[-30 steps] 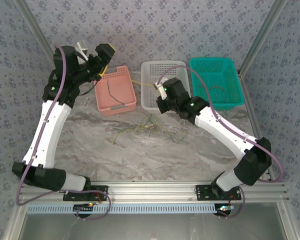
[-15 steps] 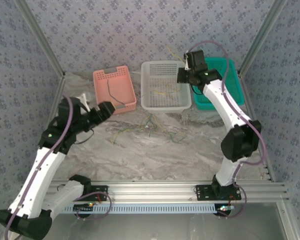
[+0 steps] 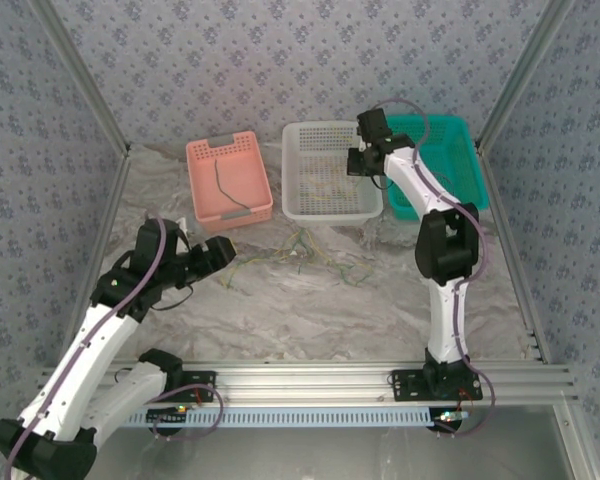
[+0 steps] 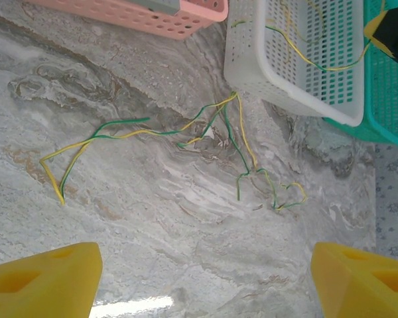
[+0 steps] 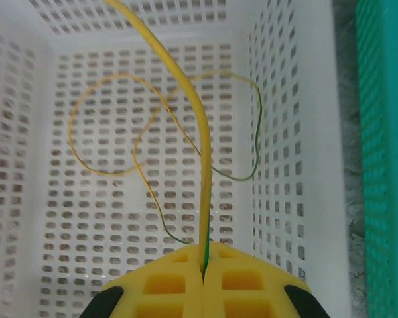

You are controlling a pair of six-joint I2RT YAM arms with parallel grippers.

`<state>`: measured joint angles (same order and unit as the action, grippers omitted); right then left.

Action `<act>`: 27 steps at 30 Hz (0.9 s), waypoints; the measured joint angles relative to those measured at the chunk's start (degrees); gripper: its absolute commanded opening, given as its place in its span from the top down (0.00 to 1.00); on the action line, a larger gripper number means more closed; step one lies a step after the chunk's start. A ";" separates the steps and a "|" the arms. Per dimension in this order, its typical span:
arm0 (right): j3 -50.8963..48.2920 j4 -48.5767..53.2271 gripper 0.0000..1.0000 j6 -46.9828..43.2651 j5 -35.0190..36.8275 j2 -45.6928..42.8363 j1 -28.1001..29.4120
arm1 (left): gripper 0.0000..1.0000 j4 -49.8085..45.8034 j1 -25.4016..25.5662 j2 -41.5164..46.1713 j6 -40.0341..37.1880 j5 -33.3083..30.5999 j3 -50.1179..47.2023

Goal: Untangle the cables
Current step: Place the cable in the container, then untie the cable.

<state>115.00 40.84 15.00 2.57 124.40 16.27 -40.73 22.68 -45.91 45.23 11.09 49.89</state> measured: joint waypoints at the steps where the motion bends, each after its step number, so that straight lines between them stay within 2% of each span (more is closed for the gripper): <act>1: 1.01 0.98 1.00 -0.07 -0.09 1.36 -0.02 | 0.18 0.00 0.17 -0.04 -0.02 -0.13 -0.24; 2: 2.05 1.86 1.00 -0.24 -0.11 2.56 -0.09 | 0.18 0.00 0.33 -0.07 0.02 -0.44 -0.35; 6: 3.80 3.76 0.66 -0.90 0.17 5.18 -0.07 | 0.23 0.24 0.96 -0.46 0.24 -1.64 -0.96; 7: 3.65 3.93 0.61 -1.18 0.55 5.14 0.13 | 0.26 0.24 1.25 -0.52 0.50 -2.08 -1.29; 9: 2.21 3.08 0.56 -1.40 1.92 3.74 0.52 | 0.29 0.28 1.84 -0.94 1.20 -3.13 -2.14; 14: -5.68 1.75 0.49 -1.44 6.84 -6.49 3.54 | 0.38 0.81 2.99 -4.98 2.36 -4.96 -5.20; 18: -16.22 -1.07 0.51 0.13 10.56 -22.40 7.69 | 0.43 2.75 6.12 -10.91 3.21 -6.58 -6.25; 23: -37.90 -7.13 0.51 3.21 13.33 -43.47 15.02 | 0.45 6.73 13.60 -16.26 4.90 -9.40 -6.25; 25: -48.28 -8.33 0.50 4.26 13.53 -47.89 18.14 | 0.45 8.26 16.33 -18.23 5.81 -10.38 -6.19; 27: -56.02 -8.31 0.49 6.23 14.25 -48.41 20.06 | 0.46 9.60 18.38 -20.11 6.67 -11.02 -6.01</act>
<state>58.98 32.53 21.23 16.82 75.99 36.34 -31.14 41.06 -66.02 51.90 0.08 43.88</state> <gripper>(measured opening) 0.499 0.547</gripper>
